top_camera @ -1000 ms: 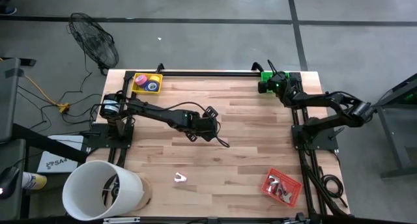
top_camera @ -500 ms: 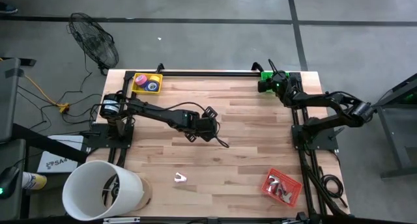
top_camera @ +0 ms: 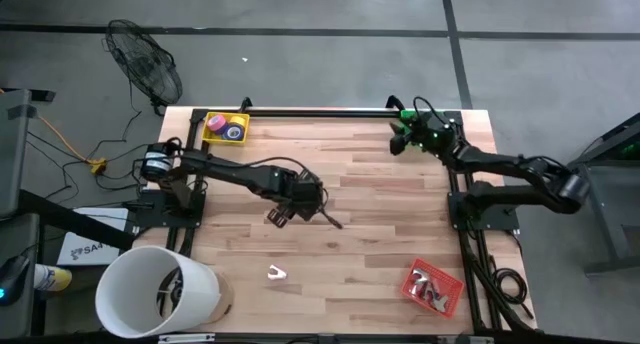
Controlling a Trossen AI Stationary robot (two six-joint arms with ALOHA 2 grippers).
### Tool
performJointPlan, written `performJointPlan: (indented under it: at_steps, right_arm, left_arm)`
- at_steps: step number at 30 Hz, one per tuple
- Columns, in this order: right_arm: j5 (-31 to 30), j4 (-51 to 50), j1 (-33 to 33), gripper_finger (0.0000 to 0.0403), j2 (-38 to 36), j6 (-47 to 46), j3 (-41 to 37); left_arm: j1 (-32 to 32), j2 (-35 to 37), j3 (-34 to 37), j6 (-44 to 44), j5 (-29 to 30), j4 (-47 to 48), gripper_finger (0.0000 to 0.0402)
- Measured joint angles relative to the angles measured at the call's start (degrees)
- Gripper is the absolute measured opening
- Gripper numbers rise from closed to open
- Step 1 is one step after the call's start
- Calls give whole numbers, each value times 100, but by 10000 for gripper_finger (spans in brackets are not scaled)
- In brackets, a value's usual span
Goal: Pick and place Stapler, Stapler remover, tape
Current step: Put the pink staple remover into the orange bin
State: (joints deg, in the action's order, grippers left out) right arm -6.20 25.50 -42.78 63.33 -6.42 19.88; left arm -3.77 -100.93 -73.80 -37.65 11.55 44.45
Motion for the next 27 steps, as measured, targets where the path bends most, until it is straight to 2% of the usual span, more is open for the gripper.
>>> performJointPlan:
  at_steps: [6,12,19,27]
  right_arm:
    - [64,-689,754,167,-775,91,-2]
    - [-8,-1405,1532,167,-1292,-46,-2]
    - [-586,-1815,2571,167,-1398,-244,-2]
    - [-1422,-1884,3835,167,-1394,-615,-2]
  left_arm:
    - [-436,51,-2,212,-487,406,218]
    - [-909,118,-6,822,-1067,495,218]
    - [-1370,110,-2,1884,-1643,503,218]
    - [-1784,110,-2,2469,-1717,397,218]
